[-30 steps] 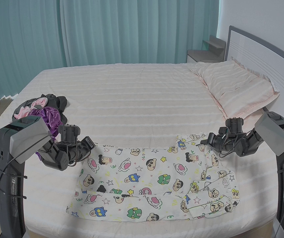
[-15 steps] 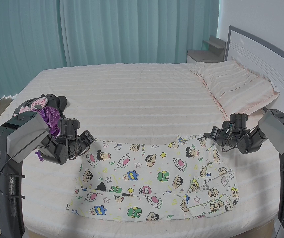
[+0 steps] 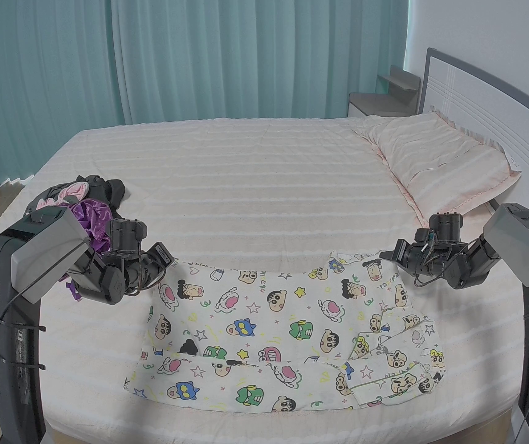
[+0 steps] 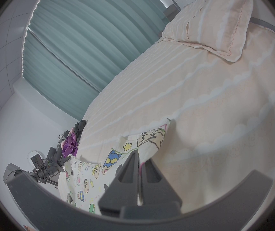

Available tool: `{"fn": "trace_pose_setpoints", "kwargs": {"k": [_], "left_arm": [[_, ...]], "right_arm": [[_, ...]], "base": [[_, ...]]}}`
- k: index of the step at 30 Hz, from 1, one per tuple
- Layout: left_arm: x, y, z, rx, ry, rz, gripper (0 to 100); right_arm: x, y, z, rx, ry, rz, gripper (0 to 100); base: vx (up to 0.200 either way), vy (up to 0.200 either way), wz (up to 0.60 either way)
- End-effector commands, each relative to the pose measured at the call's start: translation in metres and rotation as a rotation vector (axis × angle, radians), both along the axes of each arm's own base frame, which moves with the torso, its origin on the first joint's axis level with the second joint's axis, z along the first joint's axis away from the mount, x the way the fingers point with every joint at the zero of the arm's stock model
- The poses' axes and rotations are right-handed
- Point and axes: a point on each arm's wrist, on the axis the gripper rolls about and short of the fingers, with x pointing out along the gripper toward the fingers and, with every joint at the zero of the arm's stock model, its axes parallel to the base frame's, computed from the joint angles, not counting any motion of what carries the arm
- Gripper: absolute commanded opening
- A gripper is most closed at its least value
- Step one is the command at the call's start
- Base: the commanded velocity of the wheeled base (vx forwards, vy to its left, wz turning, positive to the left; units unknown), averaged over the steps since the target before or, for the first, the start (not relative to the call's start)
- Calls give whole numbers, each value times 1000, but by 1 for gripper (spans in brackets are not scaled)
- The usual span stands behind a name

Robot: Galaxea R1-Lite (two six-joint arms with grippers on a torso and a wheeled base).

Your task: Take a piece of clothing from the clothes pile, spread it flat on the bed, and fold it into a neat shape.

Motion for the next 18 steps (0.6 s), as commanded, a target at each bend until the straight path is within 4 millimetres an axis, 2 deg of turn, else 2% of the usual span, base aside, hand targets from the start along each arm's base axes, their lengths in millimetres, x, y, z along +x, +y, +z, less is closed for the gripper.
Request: {"fn": "trace_pose_setpoints", "kwargs": {"k": [1, 4, 11, 18], "left_arm": [[-3, 0, -2, 1, 13, -2, 0], [-5, 1, -1, 3, 18, -1, 0], [-22, 4, 12, 18, 28, -11, 0], [-51, 11, 11, 47, 89, -30, 0]], "right_arm": [[-4, 0, 5, 2, -1, 6, 0], [-9, -4, 12, 14, -2, 20, 0], [-35, -19, 35, 69, 2, 101, 0], [-78, -27, 33, 41, 35, 204, 0]], "base": [[0, 0, 0], [0, 0, 0], [0, 0, 0], [0, 0, 0]]}}
